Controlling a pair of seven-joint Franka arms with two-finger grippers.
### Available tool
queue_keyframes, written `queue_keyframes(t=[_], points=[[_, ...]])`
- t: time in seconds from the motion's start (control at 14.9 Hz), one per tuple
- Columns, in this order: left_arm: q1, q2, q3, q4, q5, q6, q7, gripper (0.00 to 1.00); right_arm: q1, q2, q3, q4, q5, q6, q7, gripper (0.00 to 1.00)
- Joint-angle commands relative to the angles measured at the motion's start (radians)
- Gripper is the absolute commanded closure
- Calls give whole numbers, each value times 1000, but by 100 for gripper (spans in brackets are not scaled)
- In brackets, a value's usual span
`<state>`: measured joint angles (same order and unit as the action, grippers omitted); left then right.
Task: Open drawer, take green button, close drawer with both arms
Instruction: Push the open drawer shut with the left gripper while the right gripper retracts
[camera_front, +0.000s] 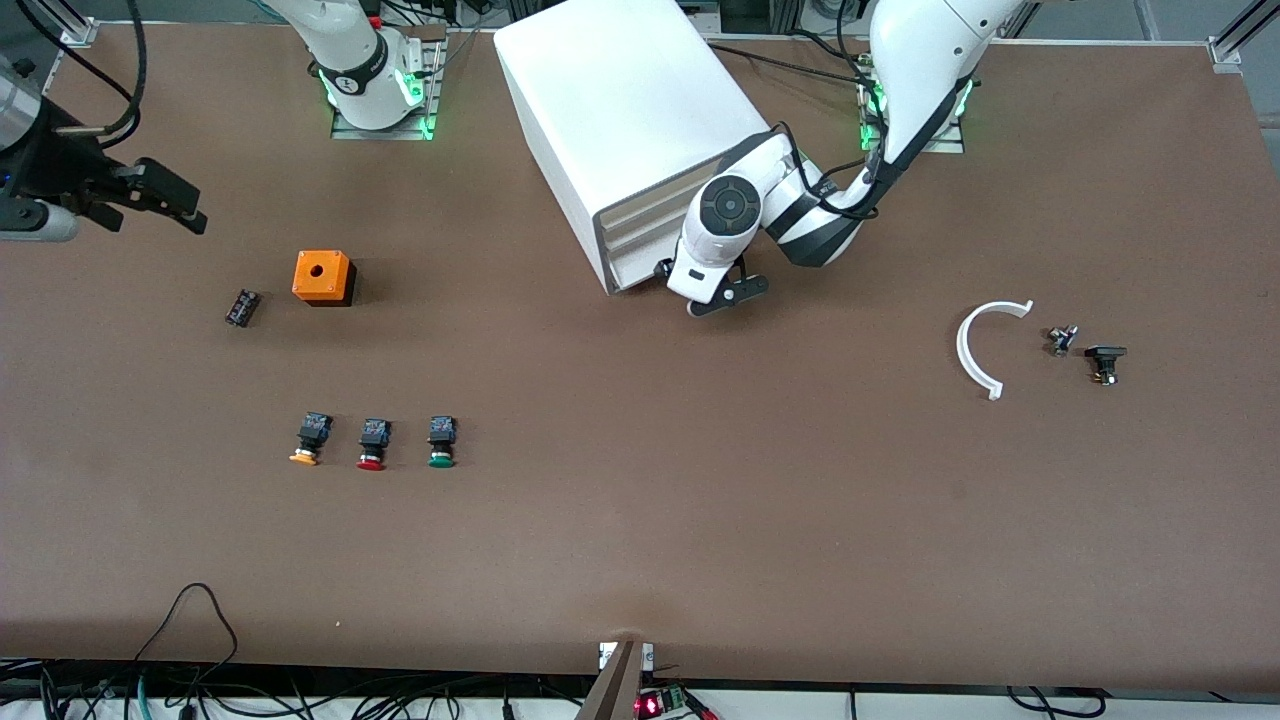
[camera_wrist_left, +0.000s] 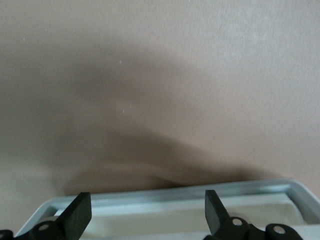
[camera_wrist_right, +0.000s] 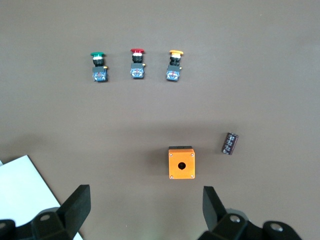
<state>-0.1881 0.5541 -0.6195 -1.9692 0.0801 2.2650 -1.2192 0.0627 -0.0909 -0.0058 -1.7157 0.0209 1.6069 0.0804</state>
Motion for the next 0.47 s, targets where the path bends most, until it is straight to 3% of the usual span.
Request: queue_keyframes(t=[0.0,0.4], points=[[70,-26,-75,-28,-16,-50,-10,0,-23,-24,35,-32,-15,25,6,1],[61,13,-83,-30,-22,-50,-8,0,-20,52,33,93,-59,19,6,1]])
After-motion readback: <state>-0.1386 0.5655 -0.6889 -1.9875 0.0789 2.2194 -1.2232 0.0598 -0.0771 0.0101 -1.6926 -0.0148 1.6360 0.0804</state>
